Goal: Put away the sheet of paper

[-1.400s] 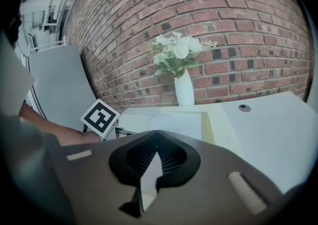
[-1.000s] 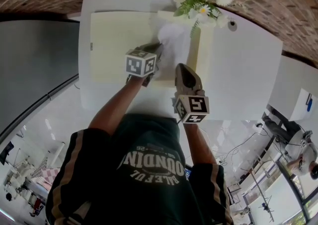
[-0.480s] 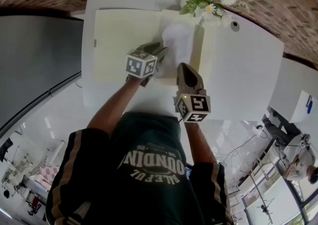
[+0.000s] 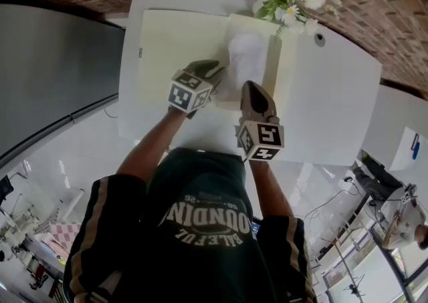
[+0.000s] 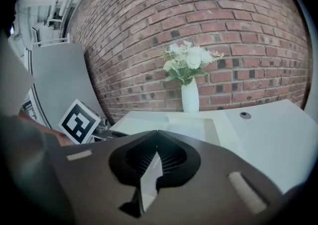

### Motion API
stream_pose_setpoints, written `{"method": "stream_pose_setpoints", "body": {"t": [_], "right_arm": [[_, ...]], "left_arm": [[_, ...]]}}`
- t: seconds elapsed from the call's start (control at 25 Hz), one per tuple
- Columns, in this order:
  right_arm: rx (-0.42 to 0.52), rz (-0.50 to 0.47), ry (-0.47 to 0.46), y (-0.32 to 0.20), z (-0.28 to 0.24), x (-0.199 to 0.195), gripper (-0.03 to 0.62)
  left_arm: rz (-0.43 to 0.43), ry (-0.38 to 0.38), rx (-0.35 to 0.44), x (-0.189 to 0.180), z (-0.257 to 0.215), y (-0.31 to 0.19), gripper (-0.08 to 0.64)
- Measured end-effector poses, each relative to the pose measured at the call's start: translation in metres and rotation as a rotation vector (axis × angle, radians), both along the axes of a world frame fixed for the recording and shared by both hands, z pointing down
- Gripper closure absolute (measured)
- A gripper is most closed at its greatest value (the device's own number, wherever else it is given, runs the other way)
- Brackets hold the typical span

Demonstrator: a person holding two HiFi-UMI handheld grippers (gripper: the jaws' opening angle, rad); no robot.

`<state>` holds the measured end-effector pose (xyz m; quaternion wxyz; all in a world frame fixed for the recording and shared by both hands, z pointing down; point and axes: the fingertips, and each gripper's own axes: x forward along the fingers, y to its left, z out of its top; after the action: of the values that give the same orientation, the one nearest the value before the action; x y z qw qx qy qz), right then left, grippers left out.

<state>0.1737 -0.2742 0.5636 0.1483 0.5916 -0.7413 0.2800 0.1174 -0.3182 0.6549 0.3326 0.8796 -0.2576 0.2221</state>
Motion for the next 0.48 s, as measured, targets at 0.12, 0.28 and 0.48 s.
{"method": "stream_pose_setpoints", "body": {"t": [0.12, 0.28, 0.48], "right_arm": [[0.019, -0.01, 0.0, 0.0, -0.006, -0.007, 0.592], [0.042, -0.031, 0.001, 0.0, -0.017, -0.019, 0.592], [0.069, -0.068, -0.005, 0.002, -0.03, -0.031, 0.592]], "left_arm": [[0.022, 0.0, 0.044, -0.008, -0.013, 0.006, 0.476], [0.021, -0.011, 0.103, -0.022, -0.029, 0.01, 0.548], [-0.006, -0.003, 0.163, -0.04, -0.053, 0.017, 0.549]]}}
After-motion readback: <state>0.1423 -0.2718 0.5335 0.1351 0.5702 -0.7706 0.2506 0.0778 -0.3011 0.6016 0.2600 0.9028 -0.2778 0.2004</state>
